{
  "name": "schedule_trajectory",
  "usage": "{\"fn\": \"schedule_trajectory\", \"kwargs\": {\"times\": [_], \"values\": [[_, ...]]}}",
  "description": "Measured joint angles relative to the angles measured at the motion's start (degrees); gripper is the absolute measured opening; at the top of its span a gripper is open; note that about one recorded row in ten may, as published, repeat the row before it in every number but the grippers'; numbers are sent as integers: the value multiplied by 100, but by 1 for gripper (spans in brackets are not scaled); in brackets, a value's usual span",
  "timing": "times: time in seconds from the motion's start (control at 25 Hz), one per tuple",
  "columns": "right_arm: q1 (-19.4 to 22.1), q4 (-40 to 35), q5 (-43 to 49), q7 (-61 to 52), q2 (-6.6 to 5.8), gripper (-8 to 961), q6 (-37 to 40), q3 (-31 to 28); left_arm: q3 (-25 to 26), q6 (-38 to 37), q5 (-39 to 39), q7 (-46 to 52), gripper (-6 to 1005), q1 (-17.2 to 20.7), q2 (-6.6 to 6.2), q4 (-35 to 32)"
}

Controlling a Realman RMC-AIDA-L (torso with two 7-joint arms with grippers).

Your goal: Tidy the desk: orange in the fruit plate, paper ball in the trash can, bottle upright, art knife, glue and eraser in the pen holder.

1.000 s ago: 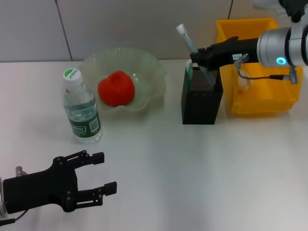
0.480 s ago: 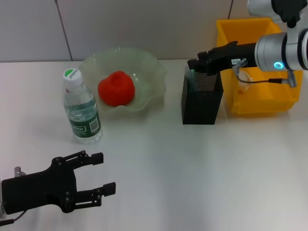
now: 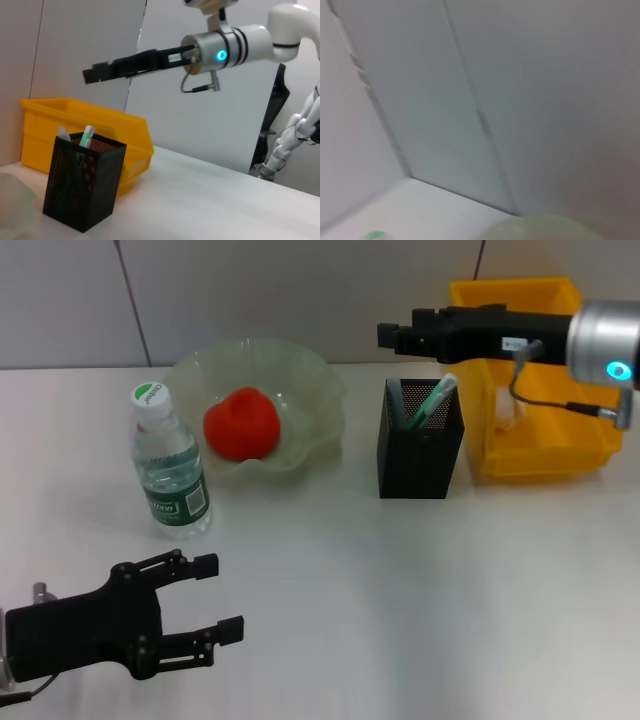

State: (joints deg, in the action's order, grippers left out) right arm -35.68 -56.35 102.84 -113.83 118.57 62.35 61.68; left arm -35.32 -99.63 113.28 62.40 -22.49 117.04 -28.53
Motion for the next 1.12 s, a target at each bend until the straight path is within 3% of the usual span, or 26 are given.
{"fn": "schedule_trajectory", "kwargs": {"times": [0.32,0.44,0.48,0.52,0.56,0.68,0.84,1.12], "values": [[625,218,-1053,1475,6,790,2008,-1032,-1,-80,0,201,846,-170,27,30],[692,732,-1074,2186,-131,790,2777,-1256,-1,-140,-10,305,846,-244,31,32],[683,1270,-957,2671,-292,790,3177,-1242,-2,-150,-19,325,846,-258,33,32],[683,1270,-957,2671,-292,790,3177,-1242,-9,-167,-32,358,846,-284,37,32],[643,1637,-733,3038,-383,790,3421,-1237,-9,-167,-32,358,846,-284,37,32],[611,1857,-431,3337,-409,790,3516,-1237,-21,-173,-32,394,846,-309,44,32],[522,2365,203,3991,-279,790,3465,-1237,-62,-139,-3,493,846,-354,57,36],[482,2627,417,4255,-127,789,3436,-1238,-79,-102,121,487,846,-350,63,41]]}}
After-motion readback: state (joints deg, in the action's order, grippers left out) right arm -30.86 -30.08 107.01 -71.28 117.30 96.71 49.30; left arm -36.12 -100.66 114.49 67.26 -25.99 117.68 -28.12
